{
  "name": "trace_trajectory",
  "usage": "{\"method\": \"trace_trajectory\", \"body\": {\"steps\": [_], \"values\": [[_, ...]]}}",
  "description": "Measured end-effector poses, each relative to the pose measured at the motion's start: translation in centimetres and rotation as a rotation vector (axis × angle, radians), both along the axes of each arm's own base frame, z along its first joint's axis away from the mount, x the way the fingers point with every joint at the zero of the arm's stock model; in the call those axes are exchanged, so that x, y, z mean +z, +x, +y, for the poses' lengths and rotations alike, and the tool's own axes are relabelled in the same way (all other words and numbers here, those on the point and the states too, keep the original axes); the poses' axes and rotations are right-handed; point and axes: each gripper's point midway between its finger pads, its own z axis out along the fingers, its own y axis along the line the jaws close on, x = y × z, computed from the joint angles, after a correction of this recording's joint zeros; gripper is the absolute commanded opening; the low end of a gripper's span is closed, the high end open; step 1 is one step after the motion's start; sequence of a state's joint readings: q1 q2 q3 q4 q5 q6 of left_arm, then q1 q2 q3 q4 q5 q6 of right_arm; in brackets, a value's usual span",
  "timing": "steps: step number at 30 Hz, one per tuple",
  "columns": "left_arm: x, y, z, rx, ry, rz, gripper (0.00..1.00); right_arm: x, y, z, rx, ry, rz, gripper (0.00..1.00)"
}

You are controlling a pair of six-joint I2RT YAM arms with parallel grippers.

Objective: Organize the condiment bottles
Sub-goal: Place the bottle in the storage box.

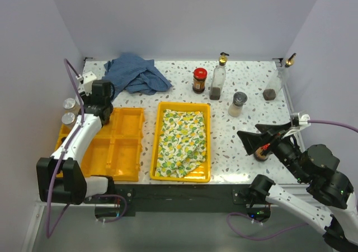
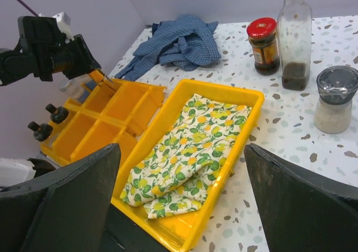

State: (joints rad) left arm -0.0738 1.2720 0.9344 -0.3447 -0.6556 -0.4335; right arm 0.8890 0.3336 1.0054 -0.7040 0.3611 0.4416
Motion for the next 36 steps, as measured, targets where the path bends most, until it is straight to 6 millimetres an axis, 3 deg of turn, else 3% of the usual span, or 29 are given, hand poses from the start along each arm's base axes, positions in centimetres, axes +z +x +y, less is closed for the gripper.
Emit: {"method": "trace_trajectory", "body": {"steps": [4, 5, 12, 19, 22, 25, 30, 36], "values": [[-0.6, 0.1, 0.0, -0.007, -0.01, 0.015, 0.45, 0.0, -0.1, 0.1, 0.009, 0.005, 0.001, 0.97], [-0.7, 0.1, -0.1, -0.009, -0.012, 0.016, 0.58, 0.0, -0.1, 0.1, 0.009, 0.005, 0.002, 0.97], [-0.9, 0.2, -0.2, -0.012, -0.019, 0.018, 0.9, 0.0, -0.1, 0.2, 0.012, 0.005, 0.002, 0.97], [-0.2, -0.3, 0.0, 0.017, -0.024, 0.033, 1.0, 0.0, -0.1, 0.2, 0.011, 0.01, 0.007, 0.97], [2.0, 0.0, 0.0, 0.017, -0.03, -0.011, 0.99, -0.2, -0.1, 0.3, 0.01, 0.012, 0.02, 0.97], [5.7, 0.3, -0.5, -0.023, -0.045, -0.096, 0.97, -0.6, 0.2, 0.8, 0.01, 0.0, 0.042, 0.97], [11.5, 1.1, -3.4, -0.211, -0.112, -0.242, 0.96, -2.0, 1.3, 2.2, 0.001, -0.041, 0.112, 0.96], [13.2, 1.4, -8.9, -0.519, -0.191, -0.288, 1.0, -5.6, 3.3, 3.6, -0.07, -0.118, 0.254, 0.96]]}}
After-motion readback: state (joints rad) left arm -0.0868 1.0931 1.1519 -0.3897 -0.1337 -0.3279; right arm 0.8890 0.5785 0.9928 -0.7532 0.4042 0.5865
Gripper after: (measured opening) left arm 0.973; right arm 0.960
